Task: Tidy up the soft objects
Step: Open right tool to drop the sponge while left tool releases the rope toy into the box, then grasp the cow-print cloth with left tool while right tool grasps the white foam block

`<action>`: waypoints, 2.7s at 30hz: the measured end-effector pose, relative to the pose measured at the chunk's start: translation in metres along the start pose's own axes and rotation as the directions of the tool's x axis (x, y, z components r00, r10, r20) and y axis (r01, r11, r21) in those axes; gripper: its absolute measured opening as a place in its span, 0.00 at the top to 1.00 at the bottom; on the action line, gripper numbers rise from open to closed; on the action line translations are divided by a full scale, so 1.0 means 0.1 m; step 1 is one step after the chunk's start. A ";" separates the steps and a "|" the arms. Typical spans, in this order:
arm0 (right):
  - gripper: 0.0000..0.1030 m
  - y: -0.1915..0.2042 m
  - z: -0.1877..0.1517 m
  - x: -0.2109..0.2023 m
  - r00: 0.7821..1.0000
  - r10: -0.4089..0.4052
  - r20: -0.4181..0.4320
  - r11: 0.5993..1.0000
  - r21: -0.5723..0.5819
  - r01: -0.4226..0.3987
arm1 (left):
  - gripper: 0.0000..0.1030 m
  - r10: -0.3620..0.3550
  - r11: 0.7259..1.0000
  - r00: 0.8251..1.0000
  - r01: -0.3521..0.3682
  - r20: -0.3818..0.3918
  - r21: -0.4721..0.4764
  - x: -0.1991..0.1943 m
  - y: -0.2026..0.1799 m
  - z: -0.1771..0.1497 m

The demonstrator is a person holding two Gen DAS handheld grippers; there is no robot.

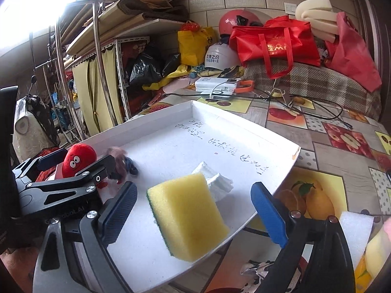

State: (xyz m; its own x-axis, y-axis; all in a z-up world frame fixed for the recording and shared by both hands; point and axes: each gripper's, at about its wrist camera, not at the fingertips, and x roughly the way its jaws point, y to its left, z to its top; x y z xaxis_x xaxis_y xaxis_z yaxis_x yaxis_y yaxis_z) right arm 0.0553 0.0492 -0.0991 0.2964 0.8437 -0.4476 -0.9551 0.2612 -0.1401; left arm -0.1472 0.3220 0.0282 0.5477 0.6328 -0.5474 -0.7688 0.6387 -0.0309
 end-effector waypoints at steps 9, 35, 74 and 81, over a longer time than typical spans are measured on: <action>0.08 0.08 -0.05 -0.18 0.999 -0.011 0.052 0.998 -0.059 0.014 | 0.00 0.003 1.000 0.995 -0.003 0.102 0.003 -0.19 -0.01 -0.03; 0.08 -1.50 -0.93 -1.20 0.905 -0.366 -0.219 0.866 0.276 0.417 | 0.00 -0.249 0.931 0.967 0.252 -0.047 0.263 -0.88 -1.39 -0.59; 0.08 -2.00 -1.00 -1.15 0.945 -0.184 -0.270 0.937 0.241 0.251 | 0.21 -0.361 0.823 0.858 0.477 -0.365 0.308 -0.37 -2.26 -0.67; 0.12 -2.03 -1.06 -1.21 0.946 -0.173 -0.273 0.934 0.259 0.246 | 0.72 -0.345 0.800 0.882 0.455 -0.321 0.392 -0.50 -2.39 -0.72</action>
State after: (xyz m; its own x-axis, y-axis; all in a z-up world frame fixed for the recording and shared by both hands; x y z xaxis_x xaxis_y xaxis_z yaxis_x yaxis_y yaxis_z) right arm 0.2138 -0.1555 -0.1106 0.4465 0.6252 -0.6401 -0.8197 0.5727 -0.0123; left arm -0.0145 0.1061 0.0032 0.6421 0.1977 -0.7407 -0.2361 0.9702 0.0543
